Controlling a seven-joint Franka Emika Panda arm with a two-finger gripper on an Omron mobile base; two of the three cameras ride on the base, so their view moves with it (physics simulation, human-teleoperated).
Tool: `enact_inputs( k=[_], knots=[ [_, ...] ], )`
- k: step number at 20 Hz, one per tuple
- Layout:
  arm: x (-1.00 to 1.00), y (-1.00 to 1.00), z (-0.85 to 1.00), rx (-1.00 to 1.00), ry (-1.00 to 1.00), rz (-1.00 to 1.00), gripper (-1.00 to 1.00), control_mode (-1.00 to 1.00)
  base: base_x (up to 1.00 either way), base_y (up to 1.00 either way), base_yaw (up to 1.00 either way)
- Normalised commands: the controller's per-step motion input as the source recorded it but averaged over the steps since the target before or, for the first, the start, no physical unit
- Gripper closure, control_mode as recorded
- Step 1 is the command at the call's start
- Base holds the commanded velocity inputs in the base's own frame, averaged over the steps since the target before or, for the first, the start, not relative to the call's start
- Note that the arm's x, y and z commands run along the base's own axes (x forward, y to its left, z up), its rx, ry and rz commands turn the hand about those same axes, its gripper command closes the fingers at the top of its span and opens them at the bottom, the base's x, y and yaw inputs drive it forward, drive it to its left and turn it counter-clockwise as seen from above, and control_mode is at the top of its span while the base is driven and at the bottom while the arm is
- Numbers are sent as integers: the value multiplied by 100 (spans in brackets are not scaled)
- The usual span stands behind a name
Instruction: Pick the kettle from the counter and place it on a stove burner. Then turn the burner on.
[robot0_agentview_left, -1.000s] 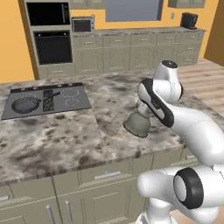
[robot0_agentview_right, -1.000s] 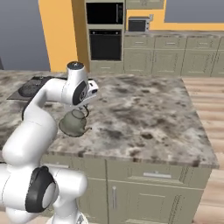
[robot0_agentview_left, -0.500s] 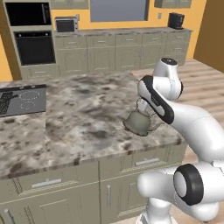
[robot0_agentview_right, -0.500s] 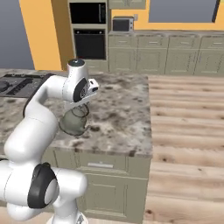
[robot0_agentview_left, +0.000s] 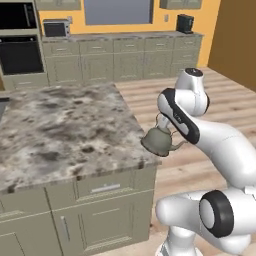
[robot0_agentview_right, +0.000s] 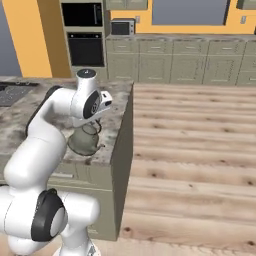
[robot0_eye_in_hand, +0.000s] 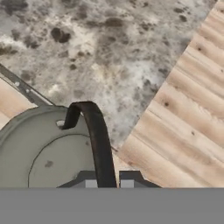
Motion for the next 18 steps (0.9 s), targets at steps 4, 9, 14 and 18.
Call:
enact_inputs(
  k=[4, 9, 14, 18],
  knots=[
    [0, 0, 0, 0, 0, 0, 100, 100, 0, -100, 1],
    [0, 0, 0, 0, 0, 0, 100, 100, 21, -100, 5],
    [0, 0, 0, 0, 0, 0, 100, 100, 74, -97, 9],
    [0, 0, 0, 0, 0, 0, 100, 100, 100, -47, 9]
  ],
)
